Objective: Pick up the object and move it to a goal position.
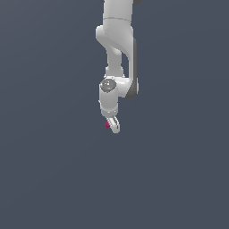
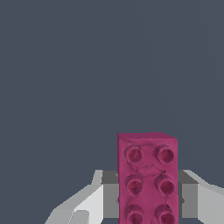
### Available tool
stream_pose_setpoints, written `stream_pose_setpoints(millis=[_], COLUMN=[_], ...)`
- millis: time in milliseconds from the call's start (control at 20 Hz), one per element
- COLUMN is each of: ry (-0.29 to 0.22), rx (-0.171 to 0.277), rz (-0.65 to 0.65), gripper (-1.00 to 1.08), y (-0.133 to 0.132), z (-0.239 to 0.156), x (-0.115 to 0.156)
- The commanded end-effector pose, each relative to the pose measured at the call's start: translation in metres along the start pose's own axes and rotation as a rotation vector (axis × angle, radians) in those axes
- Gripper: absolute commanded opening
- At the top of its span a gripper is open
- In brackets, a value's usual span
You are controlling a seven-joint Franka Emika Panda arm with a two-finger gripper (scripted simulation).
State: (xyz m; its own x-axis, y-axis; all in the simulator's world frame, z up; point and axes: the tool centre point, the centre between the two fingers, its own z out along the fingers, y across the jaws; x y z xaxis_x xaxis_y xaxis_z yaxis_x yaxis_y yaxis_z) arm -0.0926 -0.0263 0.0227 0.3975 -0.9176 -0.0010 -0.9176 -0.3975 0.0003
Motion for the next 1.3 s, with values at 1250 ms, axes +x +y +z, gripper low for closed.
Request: stream_pose_setpoints(millis=[1250], ry=[0.001], rx=[-0.001], rz=[0.003], gripper=[-1.00], y=[0.049], z=[-0.217], x=[0.090])
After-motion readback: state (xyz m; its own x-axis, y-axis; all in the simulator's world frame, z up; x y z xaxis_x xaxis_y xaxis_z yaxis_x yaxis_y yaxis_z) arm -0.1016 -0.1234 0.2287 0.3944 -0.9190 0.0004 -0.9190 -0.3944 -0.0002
